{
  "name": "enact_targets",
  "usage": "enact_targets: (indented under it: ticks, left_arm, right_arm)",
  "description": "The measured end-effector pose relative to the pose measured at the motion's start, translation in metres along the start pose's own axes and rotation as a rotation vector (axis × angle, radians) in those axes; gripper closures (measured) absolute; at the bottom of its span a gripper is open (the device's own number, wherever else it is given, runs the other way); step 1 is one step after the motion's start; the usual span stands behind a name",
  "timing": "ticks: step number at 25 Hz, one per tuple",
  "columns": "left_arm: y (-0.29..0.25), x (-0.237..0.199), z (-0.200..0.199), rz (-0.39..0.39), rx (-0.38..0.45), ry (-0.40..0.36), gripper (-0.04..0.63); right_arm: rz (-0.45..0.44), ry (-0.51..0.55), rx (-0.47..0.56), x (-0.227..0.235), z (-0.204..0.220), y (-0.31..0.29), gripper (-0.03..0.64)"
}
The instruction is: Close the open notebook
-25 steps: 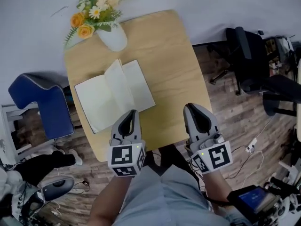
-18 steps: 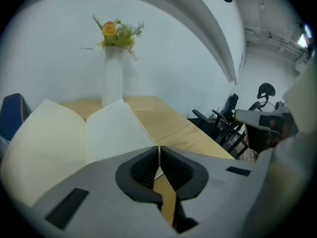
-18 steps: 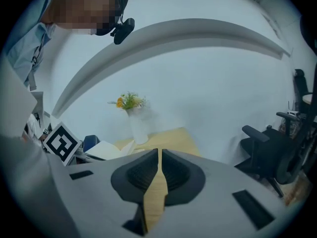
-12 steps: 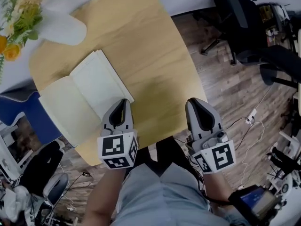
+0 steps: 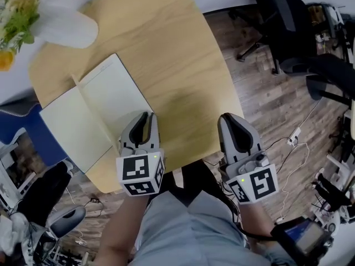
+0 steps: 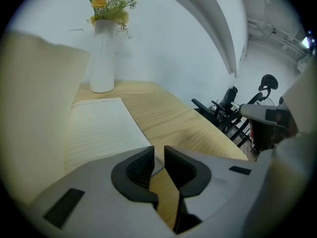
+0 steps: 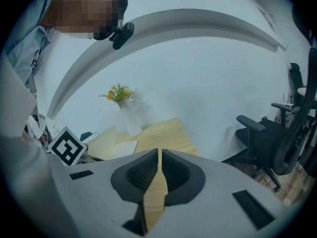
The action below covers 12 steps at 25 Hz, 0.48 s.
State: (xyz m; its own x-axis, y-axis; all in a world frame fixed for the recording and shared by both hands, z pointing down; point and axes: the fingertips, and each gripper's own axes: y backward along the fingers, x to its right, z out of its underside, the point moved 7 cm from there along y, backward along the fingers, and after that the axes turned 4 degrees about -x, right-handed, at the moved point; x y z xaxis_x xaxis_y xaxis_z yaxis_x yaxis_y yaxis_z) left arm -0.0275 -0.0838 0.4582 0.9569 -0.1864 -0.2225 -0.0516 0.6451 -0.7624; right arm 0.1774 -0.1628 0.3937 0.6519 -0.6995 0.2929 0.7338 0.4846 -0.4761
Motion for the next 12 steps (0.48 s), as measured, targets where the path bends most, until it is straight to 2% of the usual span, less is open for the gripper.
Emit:
enact_targets:
  ticks: [4,7,9,12]
  left_arm:
    - [0.038,0.006,-0.018,-0.003,0.102,0.003,0.526]
    - [0.082,0.009,-0.032,-0.04,0.202,0.014,0.525]
    - [0.121,0.004,-0.042,-0.095,0.269,0.021,0.525]
    - [0.183,-0.025,-0.055,-0.217,0.381,0.053,0.525]
  right_arm:
    - [-0.046,0.05,0.045,-0.019,-0.029,0.007,0.565]
    - [-0.115,0.103,0.1,-0.041,-0.06,0.013,0.565]
    - [-0.172,0.133,0.138,-0.063,-0.083,0.018,0.565]
    - [-0.273,0.183,0.177,-0.109,-0.114,0.014,0.565]
